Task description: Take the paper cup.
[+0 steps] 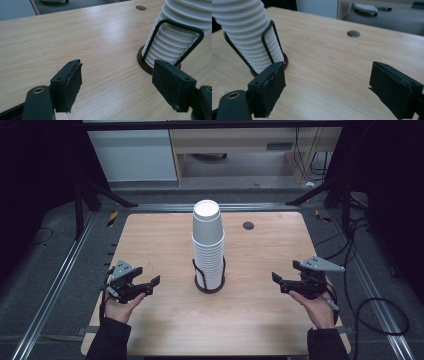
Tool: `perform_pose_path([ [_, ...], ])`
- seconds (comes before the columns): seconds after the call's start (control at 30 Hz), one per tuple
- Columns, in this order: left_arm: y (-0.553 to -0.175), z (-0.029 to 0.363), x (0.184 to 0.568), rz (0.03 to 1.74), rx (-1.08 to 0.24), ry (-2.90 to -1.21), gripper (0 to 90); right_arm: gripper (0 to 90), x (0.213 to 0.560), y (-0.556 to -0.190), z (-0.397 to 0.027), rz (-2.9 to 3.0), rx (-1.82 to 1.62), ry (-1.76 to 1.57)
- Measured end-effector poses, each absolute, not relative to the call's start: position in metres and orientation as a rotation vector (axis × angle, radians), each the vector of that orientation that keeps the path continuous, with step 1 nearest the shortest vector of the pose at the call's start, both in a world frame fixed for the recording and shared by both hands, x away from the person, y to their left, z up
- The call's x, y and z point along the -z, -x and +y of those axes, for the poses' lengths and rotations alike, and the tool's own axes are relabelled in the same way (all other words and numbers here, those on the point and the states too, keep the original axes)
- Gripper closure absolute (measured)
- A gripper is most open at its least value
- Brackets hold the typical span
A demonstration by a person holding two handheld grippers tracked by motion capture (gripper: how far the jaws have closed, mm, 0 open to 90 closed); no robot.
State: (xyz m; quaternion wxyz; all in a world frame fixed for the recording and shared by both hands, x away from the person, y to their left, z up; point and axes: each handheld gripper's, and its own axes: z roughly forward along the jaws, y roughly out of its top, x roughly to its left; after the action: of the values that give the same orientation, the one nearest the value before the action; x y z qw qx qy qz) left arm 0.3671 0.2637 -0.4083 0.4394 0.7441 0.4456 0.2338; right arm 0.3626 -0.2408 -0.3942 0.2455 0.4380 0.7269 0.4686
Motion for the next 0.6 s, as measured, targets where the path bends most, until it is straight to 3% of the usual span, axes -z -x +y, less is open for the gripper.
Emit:
perform_pose_path([
  [0.27, -0.373, 0.258, 0.397, 1.088, -0.576, -1.856, 22.3, 7.8, 0.350, -0.370, -0.226, 1.972, -1.385, -1.124],
  [0.6, -0.371, 0.259, 0.404, 1.107, -0.549, -1.855, 22.3, 7.6, 0.305, -0.373, -0.195, 1.958, -1.493, -0.978],
])
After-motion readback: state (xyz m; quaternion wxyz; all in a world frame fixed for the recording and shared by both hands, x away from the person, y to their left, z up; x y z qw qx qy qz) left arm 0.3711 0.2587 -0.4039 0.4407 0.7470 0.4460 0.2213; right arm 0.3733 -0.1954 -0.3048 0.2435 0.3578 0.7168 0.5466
